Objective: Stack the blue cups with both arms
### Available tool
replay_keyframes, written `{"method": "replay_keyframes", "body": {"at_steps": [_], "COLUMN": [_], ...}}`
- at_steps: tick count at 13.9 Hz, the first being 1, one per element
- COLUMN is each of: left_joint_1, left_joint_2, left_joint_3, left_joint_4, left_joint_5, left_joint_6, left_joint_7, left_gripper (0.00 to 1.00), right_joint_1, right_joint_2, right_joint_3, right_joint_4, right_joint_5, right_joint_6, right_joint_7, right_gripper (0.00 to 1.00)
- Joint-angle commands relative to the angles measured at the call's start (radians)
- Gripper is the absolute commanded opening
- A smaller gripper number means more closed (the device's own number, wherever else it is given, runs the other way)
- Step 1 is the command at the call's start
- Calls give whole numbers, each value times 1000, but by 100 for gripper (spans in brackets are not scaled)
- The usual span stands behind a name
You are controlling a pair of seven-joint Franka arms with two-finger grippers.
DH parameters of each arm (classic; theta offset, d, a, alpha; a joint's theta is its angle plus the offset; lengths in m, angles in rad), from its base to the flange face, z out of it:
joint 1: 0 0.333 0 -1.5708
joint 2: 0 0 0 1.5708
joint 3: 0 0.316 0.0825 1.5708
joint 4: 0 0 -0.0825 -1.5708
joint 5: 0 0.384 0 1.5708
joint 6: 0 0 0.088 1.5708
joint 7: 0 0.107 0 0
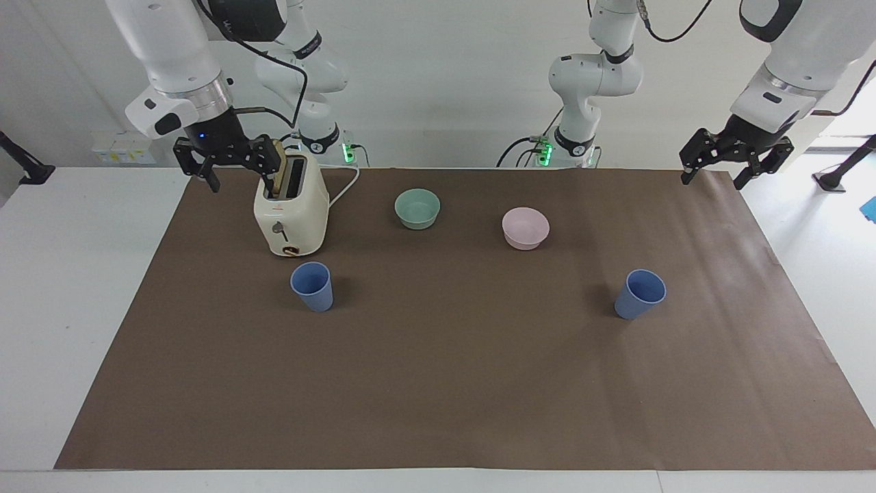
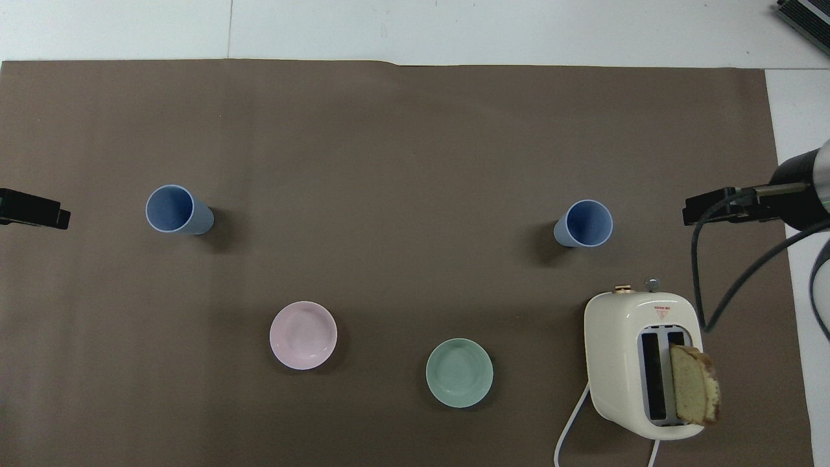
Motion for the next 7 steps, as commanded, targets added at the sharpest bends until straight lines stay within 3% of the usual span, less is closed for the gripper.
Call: {"method": "replay_keyframes", "body": {"at_steps": [1, 7], "left_joint_1": [-14, -17], "left_joint_2": [-29, -35], "left_joint_3": [7, 7], "left_joint_4": [-36, -50], "left_joint_5": [5, 5], "left_joint_6": [17, 30], "left_joint_7": [1, 1], "left_gripper": [100, 100], "right_joint_1": [-13, -13], "right_joint_2": [-20, -20], "right_joint_3": [7, 7], "right_joint_4": [-21, -21], "right_joint_5": [9, 9], "right_joint_6": [10, 8], "right_joint_7": [8, 9], "right_gripper": [100, 100]}}
